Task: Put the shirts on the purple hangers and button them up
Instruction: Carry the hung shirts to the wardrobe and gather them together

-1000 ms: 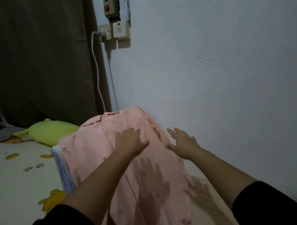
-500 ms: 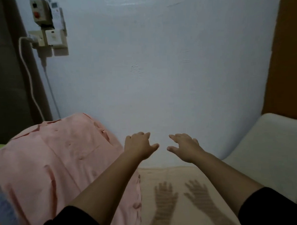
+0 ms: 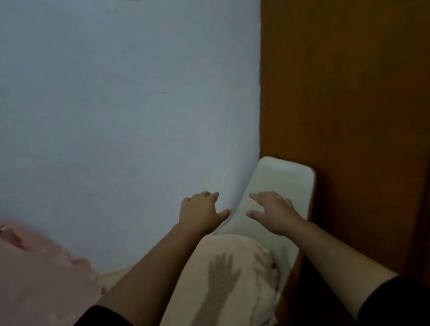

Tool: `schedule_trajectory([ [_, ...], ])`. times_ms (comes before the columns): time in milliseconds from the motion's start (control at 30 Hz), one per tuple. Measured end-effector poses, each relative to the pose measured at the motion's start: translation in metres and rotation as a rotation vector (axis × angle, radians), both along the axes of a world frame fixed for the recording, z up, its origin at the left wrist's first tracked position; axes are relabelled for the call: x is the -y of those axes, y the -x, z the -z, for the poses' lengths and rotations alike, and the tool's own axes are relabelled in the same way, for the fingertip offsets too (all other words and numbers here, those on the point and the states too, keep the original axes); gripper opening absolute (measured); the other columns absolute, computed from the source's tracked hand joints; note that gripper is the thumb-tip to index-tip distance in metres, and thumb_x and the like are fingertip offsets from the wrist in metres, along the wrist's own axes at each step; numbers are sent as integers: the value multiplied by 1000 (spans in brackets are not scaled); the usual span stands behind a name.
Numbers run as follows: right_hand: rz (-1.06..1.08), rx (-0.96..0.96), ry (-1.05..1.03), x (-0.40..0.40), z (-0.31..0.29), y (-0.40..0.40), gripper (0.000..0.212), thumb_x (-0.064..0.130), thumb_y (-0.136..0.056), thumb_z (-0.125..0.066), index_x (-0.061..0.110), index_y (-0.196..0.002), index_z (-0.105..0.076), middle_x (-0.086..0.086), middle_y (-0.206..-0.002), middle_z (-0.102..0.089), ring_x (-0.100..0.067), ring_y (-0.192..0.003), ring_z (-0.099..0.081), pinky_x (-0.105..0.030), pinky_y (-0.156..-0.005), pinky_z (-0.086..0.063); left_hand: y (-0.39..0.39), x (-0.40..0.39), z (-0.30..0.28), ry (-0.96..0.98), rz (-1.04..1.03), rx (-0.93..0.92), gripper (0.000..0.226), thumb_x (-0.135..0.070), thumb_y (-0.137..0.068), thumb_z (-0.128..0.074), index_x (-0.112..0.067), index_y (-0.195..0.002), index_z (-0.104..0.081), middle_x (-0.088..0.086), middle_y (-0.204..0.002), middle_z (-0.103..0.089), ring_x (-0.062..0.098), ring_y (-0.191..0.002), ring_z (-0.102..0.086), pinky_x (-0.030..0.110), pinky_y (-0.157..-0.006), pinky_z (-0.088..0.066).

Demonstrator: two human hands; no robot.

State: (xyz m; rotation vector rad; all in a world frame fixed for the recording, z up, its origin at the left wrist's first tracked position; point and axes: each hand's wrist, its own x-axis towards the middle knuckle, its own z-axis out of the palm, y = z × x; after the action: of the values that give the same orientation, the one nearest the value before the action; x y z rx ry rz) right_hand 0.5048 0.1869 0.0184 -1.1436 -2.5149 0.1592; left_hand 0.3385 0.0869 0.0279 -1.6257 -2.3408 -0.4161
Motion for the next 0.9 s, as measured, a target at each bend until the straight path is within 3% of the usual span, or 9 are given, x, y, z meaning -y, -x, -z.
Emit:
schedule_trajectory([
  [233,244,-29,-67,-19,-34,-79,60,53,-94,-42,36,-147,-22,5,-157,-19,-18,-146,-7,-48,-116,-3,-55,-71,-13,-138,322,22,71,-62,-89,-45,-25,-149,-31,0,-155,-31,17,-140,-32,40,-113,-26],
  [500,520,-119,-252,-43,-88,-169,59,52,-93,-44,36,-147,-23,6,-156,-22,-16,-145,-10,-42,-117,-8,-146,-154,-49,-251,720,21,68,-59,-92,-45,-30,-150,-26,-3,-160,-19,18,-146,-18,39,-116,-17],
  [600,588,-82,-372,-50,-116,-208,58,51,-95,-41,35,-147,-22,6,-157,-19,-16,-146,-6,-40,-117,-4,-181,-189,-72,-324,833,25,68,-59,-93,-44,-31,-151,-23,-4,-161,-12,17,-147,-11,39,-118,-13],
  [800,650,-46,-701,-75,-194,-265,54,45,-95,-43,30,-145,-30,2,-156,-21,-17,-146,-3,-35,-115,3,-246,-256,-137,-658,1074,53,64,-56,-93,-45,-29,-149,-27,-3,-160,-14,11,-146,-3,34,-116,-8],
  [900,668,5,-793,-87,-243,-281,53,44,-94,-45,28,-143,-35,1,-155,-25,-18,-146,-5,-35,-114,2,-270,-275,-184,-715,1107,87,66,-60,-92,-35,-29,-149,-27,-3,-160,-11,10,-146,1,33,-114,-4],
])
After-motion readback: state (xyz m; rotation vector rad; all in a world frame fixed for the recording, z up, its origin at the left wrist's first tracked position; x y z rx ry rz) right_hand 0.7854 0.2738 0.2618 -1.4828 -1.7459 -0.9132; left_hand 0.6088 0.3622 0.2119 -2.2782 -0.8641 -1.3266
